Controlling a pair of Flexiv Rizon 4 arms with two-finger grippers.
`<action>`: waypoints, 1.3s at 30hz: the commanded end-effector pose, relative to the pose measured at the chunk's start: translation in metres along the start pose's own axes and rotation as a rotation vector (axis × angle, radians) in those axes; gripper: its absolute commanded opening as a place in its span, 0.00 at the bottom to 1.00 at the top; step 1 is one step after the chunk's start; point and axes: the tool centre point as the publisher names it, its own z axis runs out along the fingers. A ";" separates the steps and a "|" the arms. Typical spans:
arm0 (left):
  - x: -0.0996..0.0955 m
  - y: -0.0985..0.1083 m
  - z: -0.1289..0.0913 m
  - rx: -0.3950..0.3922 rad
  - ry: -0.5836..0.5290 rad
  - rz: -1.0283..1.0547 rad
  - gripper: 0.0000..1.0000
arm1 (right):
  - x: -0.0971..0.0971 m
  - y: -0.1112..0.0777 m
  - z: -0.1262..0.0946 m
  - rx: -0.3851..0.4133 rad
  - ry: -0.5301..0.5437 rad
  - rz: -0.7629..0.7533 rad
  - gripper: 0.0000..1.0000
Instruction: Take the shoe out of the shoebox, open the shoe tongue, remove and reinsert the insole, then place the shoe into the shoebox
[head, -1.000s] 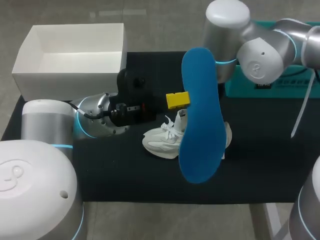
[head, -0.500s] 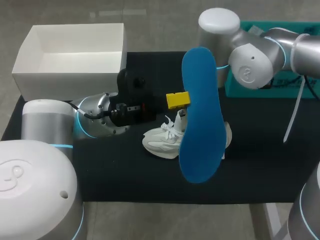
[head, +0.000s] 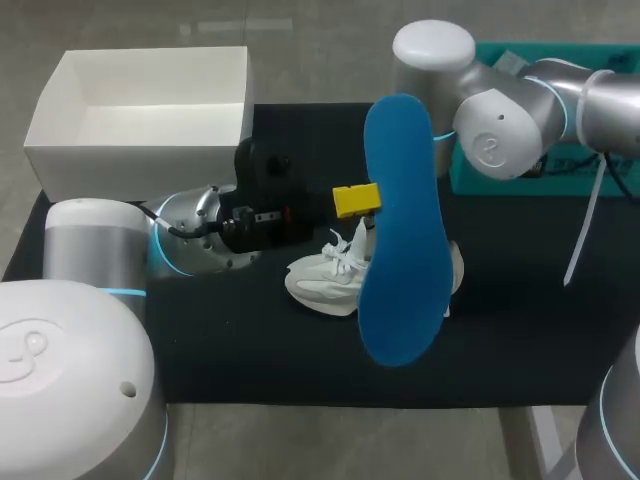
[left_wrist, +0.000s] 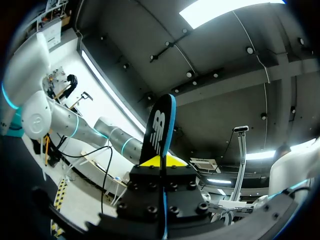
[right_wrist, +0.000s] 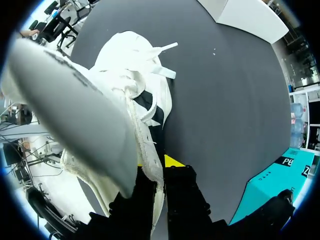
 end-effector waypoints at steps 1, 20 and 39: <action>0.000 0.001 0.000 0.002 0.000 0.001 0.00 | -0.001 0.000 0.001 0.000 0.000 -0.001 0.00; 0.000 0.001 0.000 0.002 0.000 0.001 0.00 | 0.007 -0.014 -0.024 -0.156 0.254 0.818 0.00; 0.000 0.001 0.000 0.002 0.000 0.001 0.00 | -0.005 -0.005 -0.012 -0.308 0.283 1.232 0.00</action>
